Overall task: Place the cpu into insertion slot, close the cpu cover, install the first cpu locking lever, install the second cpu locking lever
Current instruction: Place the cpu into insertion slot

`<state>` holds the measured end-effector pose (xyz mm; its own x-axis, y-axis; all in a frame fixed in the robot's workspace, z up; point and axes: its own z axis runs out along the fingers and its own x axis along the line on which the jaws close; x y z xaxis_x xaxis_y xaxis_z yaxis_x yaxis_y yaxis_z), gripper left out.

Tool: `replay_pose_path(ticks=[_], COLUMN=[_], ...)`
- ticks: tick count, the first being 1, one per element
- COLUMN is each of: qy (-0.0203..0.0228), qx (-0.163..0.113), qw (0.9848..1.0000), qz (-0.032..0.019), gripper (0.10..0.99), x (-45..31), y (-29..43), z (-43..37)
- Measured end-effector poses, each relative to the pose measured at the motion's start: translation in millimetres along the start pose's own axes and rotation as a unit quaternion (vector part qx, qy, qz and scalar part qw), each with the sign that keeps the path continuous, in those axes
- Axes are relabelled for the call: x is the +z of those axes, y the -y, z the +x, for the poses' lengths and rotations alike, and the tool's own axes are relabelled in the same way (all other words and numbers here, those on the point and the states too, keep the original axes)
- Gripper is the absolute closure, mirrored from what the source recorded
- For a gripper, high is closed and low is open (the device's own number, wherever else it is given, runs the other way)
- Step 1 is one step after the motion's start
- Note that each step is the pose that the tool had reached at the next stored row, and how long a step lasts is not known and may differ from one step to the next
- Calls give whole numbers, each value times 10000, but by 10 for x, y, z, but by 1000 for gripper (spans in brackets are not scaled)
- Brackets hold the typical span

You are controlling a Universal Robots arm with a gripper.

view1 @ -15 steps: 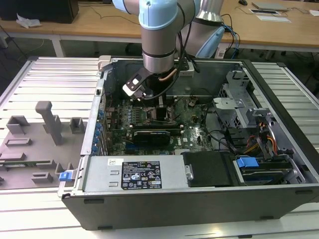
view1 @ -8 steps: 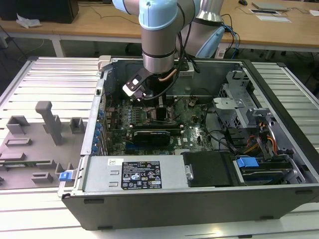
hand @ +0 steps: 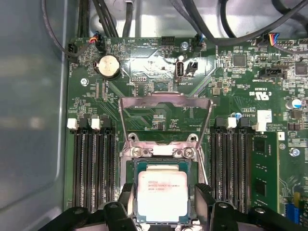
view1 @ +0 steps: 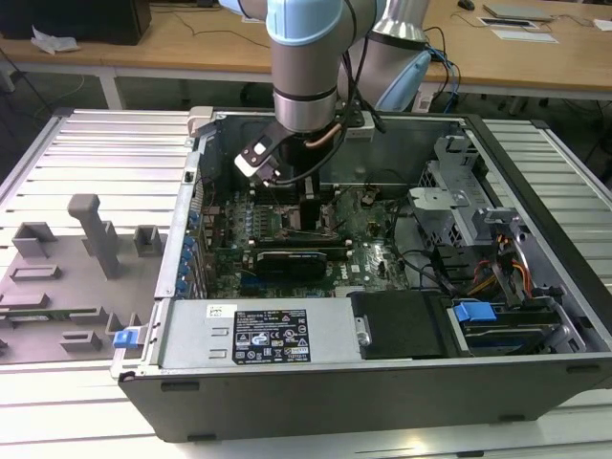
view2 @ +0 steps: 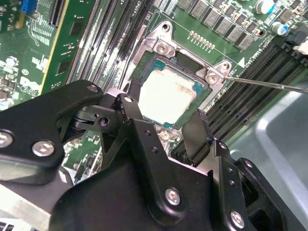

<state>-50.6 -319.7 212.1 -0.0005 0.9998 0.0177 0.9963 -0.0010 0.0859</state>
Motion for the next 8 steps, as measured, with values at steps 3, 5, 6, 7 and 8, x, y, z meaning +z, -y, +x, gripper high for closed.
replay_pose_path(ticks=[3,5,6,7,8], qy=[0,0,0,0,0], qx=[0,0,0,-1,0], qw=[10000,10000,10000,10000,10000], qz=[0,0,0,0,0], gripper=[471,471,482,616,675], x=[0,-1,-1,-1,-1], y=[0,0,0,0,0], z=[0,0,0,0,0])
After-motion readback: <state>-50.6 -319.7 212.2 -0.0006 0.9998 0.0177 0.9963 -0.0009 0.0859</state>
